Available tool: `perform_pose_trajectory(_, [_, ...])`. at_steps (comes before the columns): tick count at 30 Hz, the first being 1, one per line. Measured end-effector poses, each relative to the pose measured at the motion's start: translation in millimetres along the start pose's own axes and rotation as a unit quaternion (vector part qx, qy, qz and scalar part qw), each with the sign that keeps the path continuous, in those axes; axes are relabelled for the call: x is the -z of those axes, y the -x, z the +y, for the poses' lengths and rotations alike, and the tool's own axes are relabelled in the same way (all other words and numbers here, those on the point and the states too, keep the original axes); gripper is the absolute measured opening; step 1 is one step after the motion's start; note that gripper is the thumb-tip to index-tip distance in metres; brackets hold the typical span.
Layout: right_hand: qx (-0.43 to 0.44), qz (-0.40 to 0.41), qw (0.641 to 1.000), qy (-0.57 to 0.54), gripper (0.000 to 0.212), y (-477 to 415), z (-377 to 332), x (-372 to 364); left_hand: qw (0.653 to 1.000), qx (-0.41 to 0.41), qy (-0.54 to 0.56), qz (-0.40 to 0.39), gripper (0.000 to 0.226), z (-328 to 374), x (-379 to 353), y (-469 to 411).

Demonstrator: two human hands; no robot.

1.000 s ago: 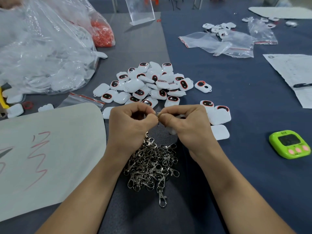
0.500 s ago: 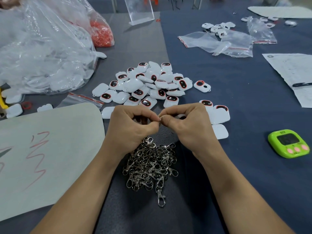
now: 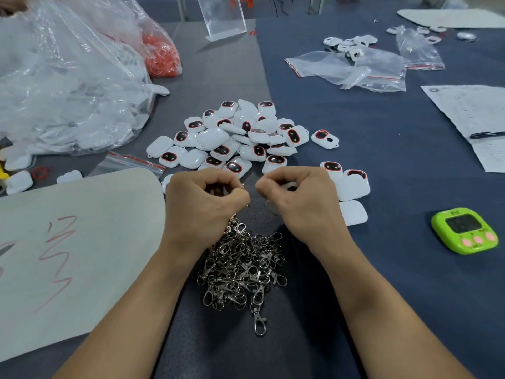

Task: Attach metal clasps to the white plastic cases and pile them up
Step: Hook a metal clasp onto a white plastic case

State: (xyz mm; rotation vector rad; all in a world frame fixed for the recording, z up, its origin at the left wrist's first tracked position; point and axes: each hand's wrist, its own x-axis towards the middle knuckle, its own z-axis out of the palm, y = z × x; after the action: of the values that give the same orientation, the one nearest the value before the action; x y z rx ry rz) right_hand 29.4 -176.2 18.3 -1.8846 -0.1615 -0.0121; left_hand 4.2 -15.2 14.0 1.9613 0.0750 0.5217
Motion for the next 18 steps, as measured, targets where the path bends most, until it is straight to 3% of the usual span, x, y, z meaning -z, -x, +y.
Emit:
perform_pose_trajectory(3, [-0.137,0.022,0.984,-0.111,0.020,-6.0,-1.6,7.5,0.963,-0.128,-0.234,0.041,0.002,-3.3,7.2,-1.2])
perform_pose_trajectory(5, [-0.182,0.004,0.966,-0.186,0.011,-8.0,-3.5,12.5,0.924,-0.193,-0.328,0.023,0.004,-4.4,6.9,1.4])
perform_pose_trajectory(6, [-0.189,-0.005,0.960,-0.206,0.018,-9.1,-2.6,14.2,0.916,-0.198,-0.349,0.001,0.006,-3.6,4.7,2.8])
perform_pose_trajectory(8, [-0.188,-0.024,0.960,-0.208,0.028,-10.5,1.1,15.3,0.908,-0.185,-0.371,-0.058,0.011,-1.4,-2.3,5.1])
perform_pose_trajectory(11, [-0.155,-0.022,0.983,-0.098,0.031,-9.5,7.2,13.8,0.899,-0.187,-0.379,-0.110,0.013,-0.5,-9.9,4.9])
perform_pose_trajectory(14, [-0.115,-0.017,0.993,0.000,0.032,-8.9,11.8,13.7,0.918,-0.164,-0.337,-0.128,0.014,-0.1,-10.6,2.6])
perform_pose_trajectory(18, [-0.082,-0.001,0.996,0.044,0.025,-8.6,12.9,15.3,0.948,-0.106,-0.253,-0.164,0.015,-3.6,-8.9,-1.2])
